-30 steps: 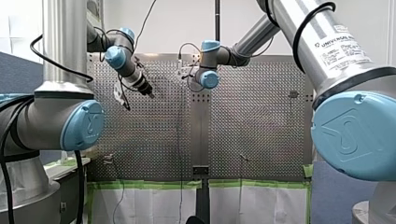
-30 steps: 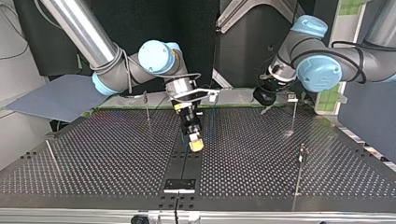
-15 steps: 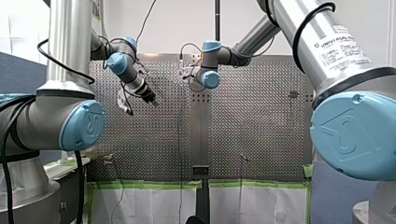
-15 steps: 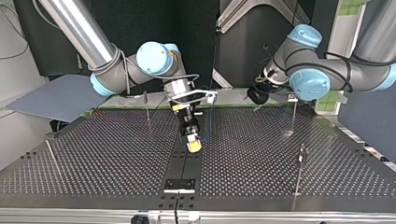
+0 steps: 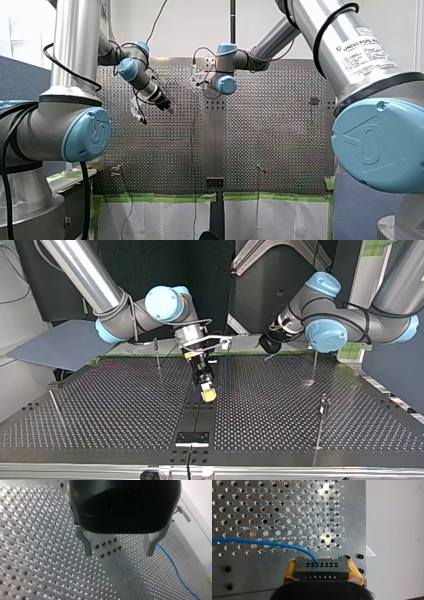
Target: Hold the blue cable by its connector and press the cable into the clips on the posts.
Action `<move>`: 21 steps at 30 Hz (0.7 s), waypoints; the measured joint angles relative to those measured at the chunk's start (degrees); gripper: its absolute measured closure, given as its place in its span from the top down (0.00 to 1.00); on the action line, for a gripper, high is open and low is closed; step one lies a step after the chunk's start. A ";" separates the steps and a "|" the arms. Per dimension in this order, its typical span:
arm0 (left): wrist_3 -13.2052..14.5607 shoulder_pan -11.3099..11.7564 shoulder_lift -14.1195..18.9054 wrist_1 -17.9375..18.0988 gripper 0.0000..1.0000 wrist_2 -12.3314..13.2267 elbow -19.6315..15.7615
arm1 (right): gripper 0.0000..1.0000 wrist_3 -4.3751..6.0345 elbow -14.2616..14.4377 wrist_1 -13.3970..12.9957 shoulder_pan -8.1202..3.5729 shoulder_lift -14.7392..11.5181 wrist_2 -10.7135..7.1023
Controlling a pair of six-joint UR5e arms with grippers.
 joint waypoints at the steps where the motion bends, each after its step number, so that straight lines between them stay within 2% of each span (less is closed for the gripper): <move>1: 0.10 0.04 -0.41 -0.07 1.00 0.39 0.21 | 0.00 0.00 0.00 0.14 -0.02 0.00 -0.07; 7: -0.67 0.47 -2.47 0.10 1.00 3.52 1.52 | 0.00 0.04 0.00 0.34 -0.08 -0.01 -0.57; 15: -3.89 0.94 -2.70 2.11 1.00 7.22 2.57 | 0.00 0.13 0.00 0.33 -0.12 -0.03 -0.67; 21: -5.08 0.98 -2.72 3.06 1.00 10.03 2.82 | 0.00 0.30 0.00 0.26 -0.39 -0.01 -0.70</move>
